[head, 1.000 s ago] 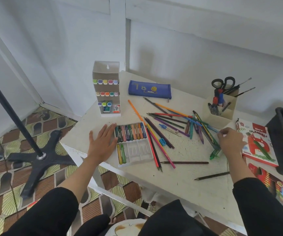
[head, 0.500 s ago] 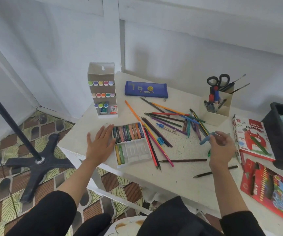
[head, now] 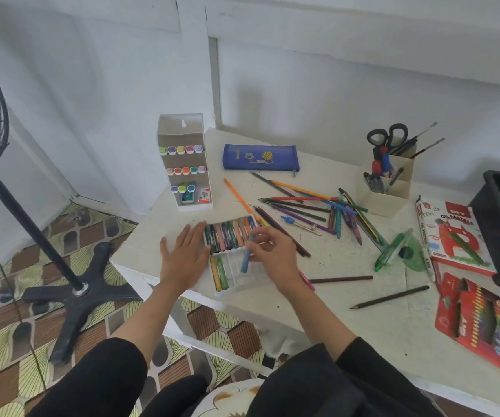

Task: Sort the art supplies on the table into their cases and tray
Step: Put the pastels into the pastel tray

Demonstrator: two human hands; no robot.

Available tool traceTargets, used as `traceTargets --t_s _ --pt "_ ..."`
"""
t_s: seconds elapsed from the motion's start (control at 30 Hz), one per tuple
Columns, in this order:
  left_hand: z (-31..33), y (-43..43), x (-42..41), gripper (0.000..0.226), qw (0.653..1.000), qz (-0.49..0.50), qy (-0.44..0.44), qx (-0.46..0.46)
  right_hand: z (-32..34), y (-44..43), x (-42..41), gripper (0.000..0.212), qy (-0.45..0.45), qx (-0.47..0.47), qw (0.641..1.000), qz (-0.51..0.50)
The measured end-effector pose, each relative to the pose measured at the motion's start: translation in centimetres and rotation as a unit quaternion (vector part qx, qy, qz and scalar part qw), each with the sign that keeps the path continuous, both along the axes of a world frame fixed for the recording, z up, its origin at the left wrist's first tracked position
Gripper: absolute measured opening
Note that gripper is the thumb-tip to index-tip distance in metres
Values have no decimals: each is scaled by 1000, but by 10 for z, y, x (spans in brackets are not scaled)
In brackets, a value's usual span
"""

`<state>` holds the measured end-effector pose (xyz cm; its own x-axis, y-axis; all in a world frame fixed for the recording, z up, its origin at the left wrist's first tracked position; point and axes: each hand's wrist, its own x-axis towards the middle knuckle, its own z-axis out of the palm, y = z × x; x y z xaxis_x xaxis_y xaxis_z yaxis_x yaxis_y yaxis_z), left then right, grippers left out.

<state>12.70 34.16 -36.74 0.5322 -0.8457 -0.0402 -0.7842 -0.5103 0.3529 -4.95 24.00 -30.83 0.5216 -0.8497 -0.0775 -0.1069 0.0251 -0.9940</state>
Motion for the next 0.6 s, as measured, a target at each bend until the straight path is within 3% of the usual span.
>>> traceTargets --t_s 0.1,0.2,0.4,0.6 --pt "0 -1 0 64 1000 -1 0 2 -8 6 19 16 95 -76 990 70" --pt "0 1 0 73 1000 -1 -1 -6 -12 12 26 18 129 -105 980 111" --pt "1 1 0 79 1000 -4 -8 -9 -23 15 34 28 222 -204 945 127" --pt "2 0 0 72 1000 -6 -6 -9 -31 14 34 52 281 -256 918 111"
